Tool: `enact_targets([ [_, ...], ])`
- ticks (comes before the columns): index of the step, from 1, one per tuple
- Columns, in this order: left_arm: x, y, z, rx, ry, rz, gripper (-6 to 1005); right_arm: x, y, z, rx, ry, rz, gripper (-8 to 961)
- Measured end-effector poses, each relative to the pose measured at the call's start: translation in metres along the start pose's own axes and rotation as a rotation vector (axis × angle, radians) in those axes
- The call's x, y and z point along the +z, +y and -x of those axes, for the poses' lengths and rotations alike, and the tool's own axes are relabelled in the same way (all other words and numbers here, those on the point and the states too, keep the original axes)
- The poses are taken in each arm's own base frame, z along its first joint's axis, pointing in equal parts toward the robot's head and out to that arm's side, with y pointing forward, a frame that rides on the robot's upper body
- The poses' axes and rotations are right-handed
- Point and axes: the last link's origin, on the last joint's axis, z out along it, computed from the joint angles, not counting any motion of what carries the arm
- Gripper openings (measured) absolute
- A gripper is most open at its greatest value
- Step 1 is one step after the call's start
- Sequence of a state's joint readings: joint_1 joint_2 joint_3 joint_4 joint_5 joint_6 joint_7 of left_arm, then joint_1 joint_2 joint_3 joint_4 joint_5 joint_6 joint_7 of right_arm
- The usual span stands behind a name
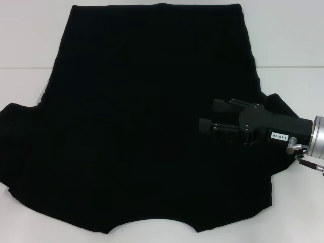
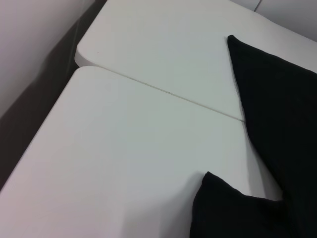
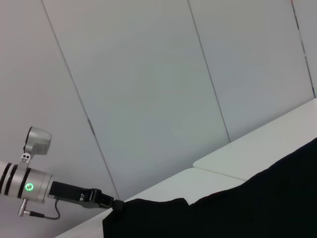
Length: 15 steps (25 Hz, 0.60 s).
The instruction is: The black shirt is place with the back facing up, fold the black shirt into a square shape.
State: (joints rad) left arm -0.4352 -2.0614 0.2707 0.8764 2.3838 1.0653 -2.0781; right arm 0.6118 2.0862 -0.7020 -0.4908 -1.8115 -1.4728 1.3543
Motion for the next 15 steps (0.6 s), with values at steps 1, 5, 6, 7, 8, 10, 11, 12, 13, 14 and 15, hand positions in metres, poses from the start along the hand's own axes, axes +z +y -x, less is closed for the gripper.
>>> enact_targets([
  [1, 0.0, 0.0, 0.0, -0.001, -0.001, 0.002, 39, 0.0, 0.0, 0.0, -0.001, 0.0, 0.0, 926],
  [5, 0.0, 0.003, 0.001, 0.0, -0.009, 0.021, 40, 0.0, 0.0, 0.0, -0.002, 0.002, 0.002, 926],
  [6, 0.001, 0.005, 0.0, 0.002, -0.012, 0.03, 40, 0.0, 0.0, 0.0, -0.003, 0.002, 0.002, 926],
  [7, 0.002, 0.008, 0.0, 0.005, -0.014, 0.04, 40, 0.001, 0.0, 0.0, -0.003, 0.003, 0.002, 926],
  [8, 0.003, 0.01, -0.001, 0.007, -0.016, 0.051, 40, 0.001, 0.0, 0.0, -0.004, 0.003, 0.003, 926],
  [10, 0.005, 0.016, -0.004, 0.014, -0.017, 0.07, 41, 0.0, 0.0, 0.0, -0.004, 0.003, 0.003, 926],
  [11, 0.007, 0.018, -0.005, 0.018, -0.017, 0.077, 41, 0.0, 0.0, 0.0, -0.004, 0.002, 0.003, 926],
  [12, 0.008, 0.021, -0.006, 0.023, -0.017, 0.083, 41, 0.0, 0.001, 0.0, -0.004, 0.003, 0.004, 926],
  [13, 0.01, 0.024, -0.008, 0.031, -0.017, 0.092, 41, 0.0, 0.001, -0.001, -0.003, 0.003, 0.004, 926],
  [14, 0.012, 0.028, -0.01, 0.037, -0.018, 0.1, 41, 0.0, 0.001, -0.001, -0.003, 0.003, 0.005, 926],
  [15, 0.015, 0.031, -0.012, 0.044, -0.02, 0.108, 42, 0.0, 0.001, -0.001, -0.002, 0.003, 0.006, 926],
])
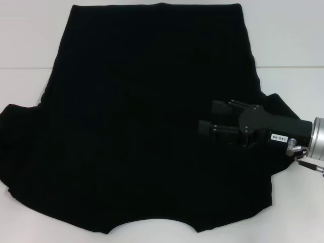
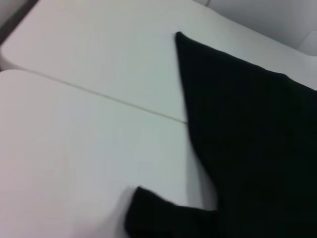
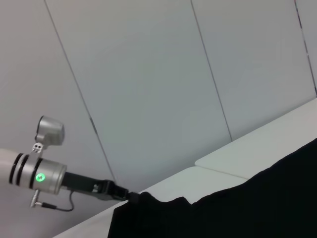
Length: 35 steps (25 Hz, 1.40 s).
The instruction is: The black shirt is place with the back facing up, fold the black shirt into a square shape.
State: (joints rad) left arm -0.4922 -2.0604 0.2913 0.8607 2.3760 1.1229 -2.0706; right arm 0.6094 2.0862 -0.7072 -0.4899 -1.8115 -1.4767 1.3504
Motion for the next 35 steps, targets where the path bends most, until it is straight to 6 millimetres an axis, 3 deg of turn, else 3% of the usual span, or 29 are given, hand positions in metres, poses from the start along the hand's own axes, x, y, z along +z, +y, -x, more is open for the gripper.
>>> enact_targets([
  [10, 0.018, 0.038, -0.014, 0.078, -0.029, 0.128, 43, -0.002, 0.001, -0.002, 0.003, 0.003, 0.0, 925],
  [24, 0.025, 0.073, -0.015, 0.129, -0.054, 0.283, 46, -0.002, 0.002, -0.006, 0.013, 0.008, 0.003, 924],
  [35, 0.041, 0.094, 0.01, 0.117, -0.095, 0.372, 48, -0.002, 0.002, -0.007, 0.015, 0.009, 0.002, 924],
])
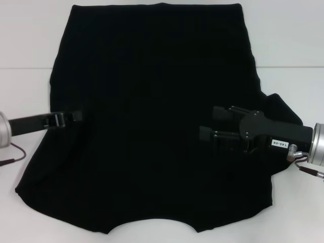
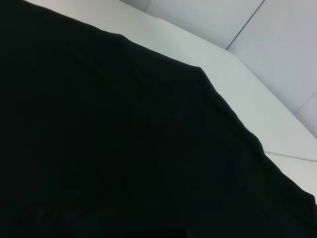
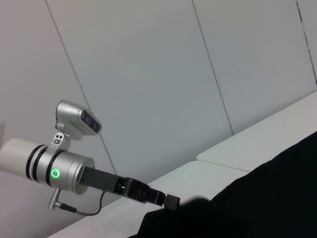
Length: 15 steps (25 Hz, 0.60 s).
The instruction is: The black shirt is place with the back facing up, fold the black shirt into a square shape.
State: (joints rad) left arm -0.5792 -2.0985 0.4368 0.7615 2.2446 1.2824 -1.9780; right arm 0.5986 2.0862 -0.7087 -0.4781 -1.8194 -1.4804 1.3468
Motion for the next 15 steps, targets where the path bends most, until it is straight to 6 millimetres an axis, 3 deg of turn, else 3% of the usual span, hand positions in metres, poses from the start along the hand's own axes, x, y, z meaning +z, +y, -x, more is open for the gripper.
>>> enact_targets([
  [8, 0.013, 0.013, 0.005, -0.022, -0.021, 0.064, 49, 0.0, 0.0, 0.0, 0.0, 0.001, 0.0, 923],
  [15, 0.001, 0.034, 0.001, -0.034, 0.046, 0.255, 275, -0.012, -0.008, 0.002, 0.033, 0.002, -0.036, 923],
])
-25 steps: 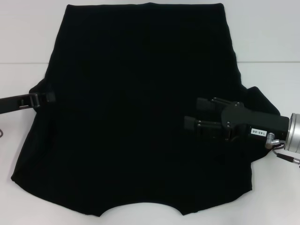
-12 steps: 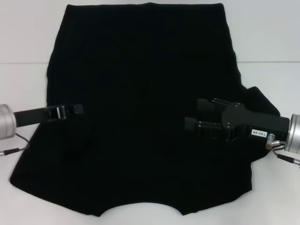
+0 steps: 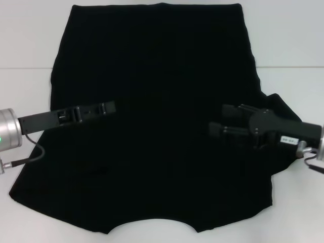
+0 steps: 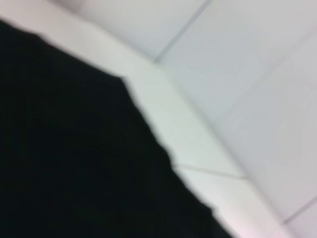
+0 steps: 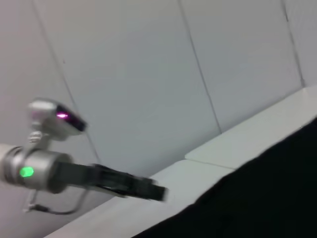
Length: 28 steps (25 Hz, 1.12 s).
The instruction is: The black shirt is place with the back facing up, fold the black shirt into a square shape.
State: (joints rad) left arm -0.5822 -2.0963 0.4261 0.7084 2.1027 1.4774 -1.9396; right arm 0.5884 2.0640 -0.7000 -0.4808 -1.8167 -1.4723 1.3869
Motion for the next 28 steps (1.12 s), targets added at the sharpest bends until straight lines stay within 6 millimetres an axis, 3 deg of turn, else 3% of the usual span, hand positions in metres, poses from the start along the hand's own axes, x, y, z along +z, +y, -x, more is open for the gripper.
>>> enact_targets([
  [4, -0.004, 0.023, 0.01, 0.089, 0.057, 0.184, 434, -0.017, -0.013, 0.006, 0.098, 0.017, -0.052, 923],
  [7, 0.0, 0.034, 0.023, 0.176, 0.066, 0.273, 683, -0.036, -0.027, 0.007, 0.2, 0.047, -0.117, 923],
  [12, 0.011, 0.047, 0.042, 0.316, 0.028, 0.365, 891, -0.068, -0.051, 0.007, 0.345, 0.123, -0.274, 922],
  [21, 0.035, 0.067, 0.072, 0.526, -0.128, 0.482, 891, -0.112, -0.077, 0.015, 0.481, 0.239, -0.522, 921],
  [28, 0.039, 0.067, 0.081, 0.626, -0.202, 0.503, 890, -0.119, -0.083, 0.015, 0.548, 0.264, -0.586, 917],
])
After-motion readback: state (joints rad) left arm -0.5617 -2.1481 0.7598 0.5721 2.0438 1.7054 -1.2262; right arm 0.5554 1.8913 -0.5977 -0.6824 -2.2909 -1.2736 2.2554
